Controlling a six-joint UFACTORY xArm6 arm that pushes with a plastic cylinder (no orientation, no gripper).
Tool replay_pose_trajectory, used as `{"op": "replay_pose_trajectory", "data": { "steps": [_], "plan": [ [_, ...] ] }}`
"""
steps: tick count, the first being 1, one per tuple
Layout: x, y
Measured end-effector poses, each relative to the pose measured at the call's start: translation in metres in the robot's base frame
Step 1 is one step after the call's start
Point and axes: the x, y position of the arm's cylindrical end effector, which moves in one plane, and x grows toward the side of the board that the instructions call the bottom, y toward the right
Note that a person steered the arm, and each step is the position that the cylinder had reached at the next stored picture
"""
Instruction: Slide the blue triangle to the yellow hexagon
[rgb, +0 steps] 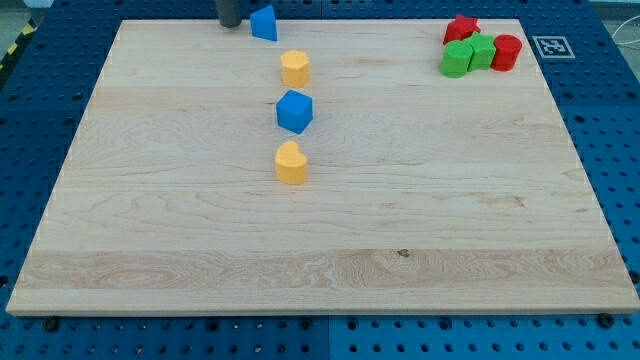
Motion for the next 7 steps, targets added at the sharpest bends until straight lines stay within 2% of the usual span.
{"op": "replay_pose_trajectory", "data": {
  "steps": [2,3,4,5,6,7],
  "plan": [
    [0.001,0.082],
    [0.019,0.089],
    [0.018,0.040],
    [0.017,0.032],
    [0.023,0.057],
    [0.050,0.063]
  ]
}}
